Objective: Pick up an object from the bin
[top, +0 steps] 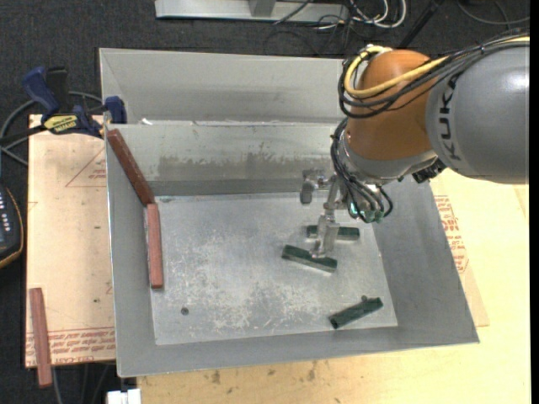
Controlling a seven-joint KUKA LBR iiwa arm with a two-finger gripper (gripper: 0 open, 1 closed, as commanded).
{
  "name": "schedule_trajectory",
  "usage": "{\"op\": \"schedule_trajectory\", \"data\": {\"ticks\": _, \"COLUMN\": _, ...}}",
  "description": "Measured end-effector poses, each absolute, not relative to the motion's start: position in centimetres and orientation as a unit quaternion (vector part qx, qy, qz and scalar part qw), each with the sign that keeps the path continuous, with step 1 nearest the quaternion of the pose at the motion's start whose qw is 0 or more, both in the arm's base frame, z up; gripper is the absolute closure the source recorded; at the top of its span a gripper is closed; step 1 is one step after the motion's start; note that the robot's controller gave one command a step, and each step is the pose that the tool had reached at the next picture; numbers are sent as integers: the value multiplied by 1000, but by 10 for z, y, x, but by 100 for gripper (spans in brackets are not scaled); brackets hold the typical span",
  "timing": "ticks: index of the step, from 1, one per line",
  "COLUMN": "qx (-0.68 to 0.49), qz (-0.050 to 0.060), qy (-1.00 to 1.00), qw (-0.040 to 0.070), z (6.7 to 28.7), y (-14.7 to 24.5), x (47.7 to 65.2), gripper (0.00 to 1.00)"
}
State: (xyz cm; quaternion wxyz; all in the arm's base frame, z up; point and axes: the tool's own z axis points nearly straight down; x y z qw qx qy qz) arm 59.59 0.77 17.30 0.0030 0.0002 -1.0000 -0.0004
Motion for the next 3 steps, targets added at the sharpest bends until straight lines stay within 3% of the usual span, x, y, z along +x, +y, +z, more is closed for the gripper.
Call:
{"op": "schedule_trajectory", "data": {"ticks": 1, "qx": 89, "qz": -1, "qy": -996, "qw": 3, "z": 66, "y": -15, "x": 567, "gripper": 0}}
{"op": "schedule_trajectory", "data": {"ticks": 2, "qx": 90, "qz": 0, "qy": -996, "qw": -1, "z": 71, "y": -14, "x": 570, "gripper": 100}}
{"op": "schedule_trajectory", "data": {"ticks": 3, "qx": 80, "qz": 1, "qy": -997, "qw": -5, "z": 209, "y": -60, "x": 557, "gripper": 100}}
